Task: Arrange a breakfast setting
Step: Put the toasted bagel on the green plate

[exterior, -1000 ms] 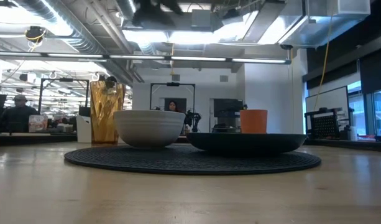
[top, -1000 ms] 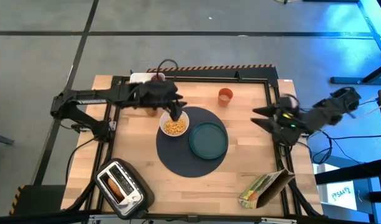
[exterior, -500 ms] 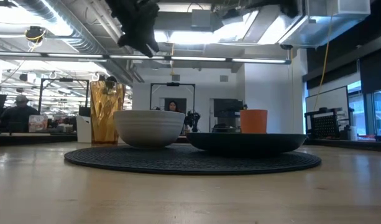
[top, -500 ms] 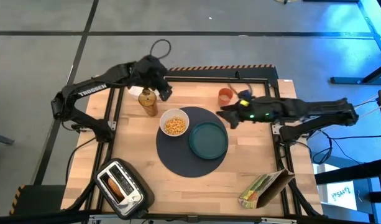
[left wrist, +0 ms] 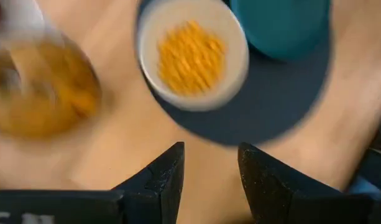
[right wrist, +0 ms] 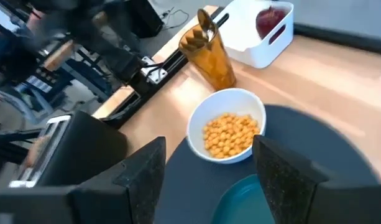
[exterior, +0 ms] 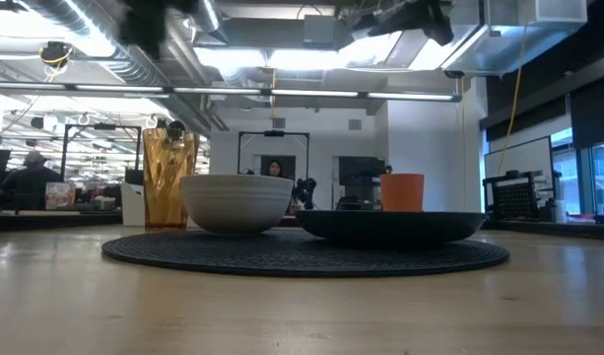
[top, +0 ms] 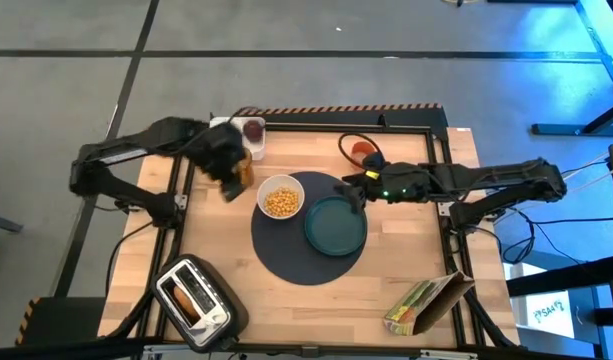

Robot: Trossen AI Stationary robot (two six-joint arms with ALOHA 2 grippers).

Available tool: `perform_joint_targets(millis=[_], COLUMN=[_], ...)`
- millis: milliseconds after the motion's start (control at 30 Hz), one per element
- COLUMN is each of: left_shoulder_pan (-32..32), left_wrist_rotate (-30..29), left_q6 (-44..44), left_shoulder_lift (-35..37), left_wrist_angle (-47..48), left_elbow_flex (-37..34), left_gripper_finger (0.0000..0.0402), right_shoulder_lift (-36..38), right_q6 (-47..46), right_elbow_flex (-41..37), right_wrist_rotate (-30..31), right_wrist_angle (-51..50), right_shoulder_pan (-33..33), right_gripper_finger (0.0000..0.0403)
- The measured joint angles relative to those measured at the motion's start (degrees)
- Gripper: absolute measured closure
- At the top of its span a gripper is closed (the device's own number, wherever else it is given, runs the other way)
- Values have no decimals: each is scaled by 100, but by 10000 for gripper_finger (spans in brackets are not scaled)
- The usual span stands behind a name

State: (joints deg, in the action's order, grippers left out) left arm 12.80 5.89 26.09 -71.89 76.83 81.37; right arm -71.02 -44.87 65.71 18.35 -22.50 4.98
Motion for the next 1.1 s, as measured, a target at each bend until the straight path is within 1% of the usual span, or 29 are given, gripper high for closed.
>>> perform_joint_targets(millis=[67,133,200,267,300,367,467,567,633,733,800,967,1100], left_shoulder_pan=[-467,-997,-1555,-2208,-2551,-3248,-4166,-4879,-5182,-5485,-5638,-5974,-6083], left_wrist_rotate=[329,853,1402,1646,1632,1421,1037,901,876,862,859,860,713], left_q6=[628,954,1063,821,767,702,642,636,744,1537,1886,2015,2029], left_shoulder_lift=[207,341,454,507,515,506,351,79,-117,-436,-626,-927,-959], left_wrist_angle=[283,428,371,226,170,-30,-699,-1289,-1432,-1455,-1511,-1530,-1284], left_elbow_flex=[4,-5,-5,-3,-3,-5,-50,-131,-132,-134,-134,-134,-136], left_gripper_finger=[257,257,257,257,257,257,257,257,257,257,257,257,257], right_shoulder_lift=[10,17,15,13,13,13,14,15,15,13,13,-41,-37], right_q6=[215,462,675,883,972,1133,1346,1629,1762,2070,2149,2265,2260], right_elbow_flex=[0,0,0,0,0,0,0,0,0,-38,-70,-75,-79], right_wrist_rotate=[-112,-403,-818,-1269,-1490,-1970,-2639,-2831,-2837,-2635,-2643,-2708,-2804], right_wrist_angle=[0,18,21,35,66,79,22,-211,-411,-505,-473,-487,-472], right_shoulder_pan=[-158,-393,-628,-844,-947,-1109,-1229,-1211,-1135,-1054,-1055,-1061,-1061], right_gripper_finger=[173,173,173,173,173,173,173,173,173,173,173,173,173])
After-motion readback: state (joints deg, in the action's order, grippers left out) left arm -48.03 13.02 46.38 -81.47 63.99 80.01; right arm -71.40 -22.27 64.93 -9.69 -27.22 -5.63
